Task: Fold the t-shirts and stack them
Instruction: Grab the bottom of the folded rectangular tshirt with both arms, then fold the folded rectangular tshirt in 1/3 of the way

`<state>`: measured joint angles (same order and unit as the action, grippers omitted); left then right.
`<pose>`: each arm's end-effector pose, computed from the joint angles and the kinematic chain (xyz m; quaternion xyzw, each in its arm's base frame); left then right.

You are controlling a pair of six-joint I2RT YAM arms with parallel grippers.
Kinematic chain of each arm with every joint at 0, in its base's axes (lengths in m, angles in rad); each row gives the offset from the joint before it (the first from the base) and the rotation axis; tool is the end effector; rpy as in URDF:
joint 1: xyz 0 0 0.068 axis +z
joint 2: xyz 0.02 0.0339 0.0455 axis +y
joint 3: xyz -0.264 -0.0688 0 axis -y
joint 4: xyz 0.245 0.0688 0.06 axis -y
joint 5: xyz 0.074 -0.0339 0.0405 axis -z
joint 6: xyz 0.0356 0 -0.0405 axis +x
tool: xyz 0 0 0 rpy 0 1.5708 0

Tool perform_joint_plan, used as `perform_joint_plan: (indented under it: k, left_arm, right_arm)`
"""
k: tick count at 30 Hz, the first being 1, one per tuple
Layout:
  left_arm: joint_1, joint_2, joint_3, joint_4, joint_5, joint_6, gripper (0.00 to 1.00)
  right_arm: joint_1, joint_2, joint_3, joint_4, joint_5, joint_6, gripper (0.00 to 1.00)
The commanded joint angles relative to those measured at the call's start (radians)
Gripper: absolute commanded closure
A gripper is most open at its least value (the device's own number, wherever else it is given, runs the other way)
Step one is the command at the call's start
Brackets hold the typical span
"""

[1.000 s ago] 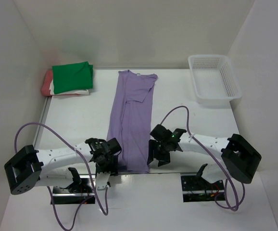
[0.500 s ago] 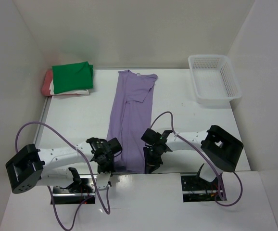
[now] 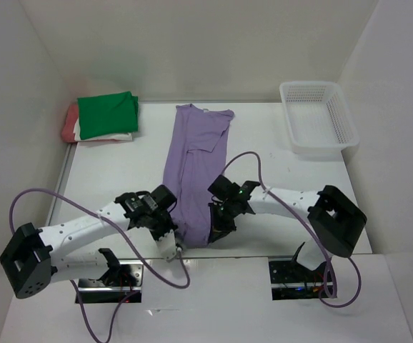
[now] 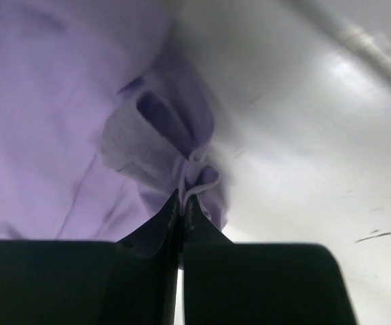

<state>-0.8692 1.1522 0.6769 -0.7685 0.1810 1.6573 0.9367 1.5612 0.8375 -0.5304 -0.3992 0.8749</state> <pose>0.1197 -0.1516 0.1927 0.9410 0.2834 -0.0201 0.1839 0.1512 0.2290 0.1587 0.0612 -0.9665 -0.2424 0.0587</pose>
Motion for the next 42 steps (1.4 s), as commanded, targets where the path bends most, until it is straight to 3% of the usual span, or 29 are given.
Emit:
perform_joint_plan:
  k: [1, 7, 15, 21, 38, 41, 42]
  left_arm:
    - [0.074, -0.019, 0.078, 0.056, 0.011, -0.125, 1.0]
    - [0.261, 0.027, 0.177, 0.172, 0.02, -0.258, 1.0]
    - [0.444, 0.224, 0.345, 0.417, 0.057, -0.403, 1.0]
    - [0.499, 0.36, 0.401, 0.567, 0.09, -0.438, 1.0]
    - [0.518, 0.572, 0.406, 0.862, 0.144, -0.39, 0.96]
    - [0.527, 0.612, 0.395, 0.922, 0.144, -0.39, 0.86]
    - [0.527, 0.63, 0.383, 0.951, 0.129, -0.39, 0.84]
  right_arm:
    - [-0.065, -0.067, 0.077, -0.074, 0.017, -0.037, 1.0]
    - [-0.179, -0.062, 0.201, -0.123, 0.017, -0.137, 1.0]
    - [-0.4, 0.128, 0.443, -0.191, -0.032, -0.329, 1.0]
    - [-0.466, 0.295, 0.623, -0.209, -0.07, -0.399, 1.0]
    - [-0.602, 0.508, 0.741, -0.154, -0.119, -0.413, 1.0]
    - [-0.625, 0.536, 0.759, -0.122, -0.13, -0.413, 0.87]
    - [-0.625, 0.549, 0.784, -0.108, -0.13, -0.403, 0.75]
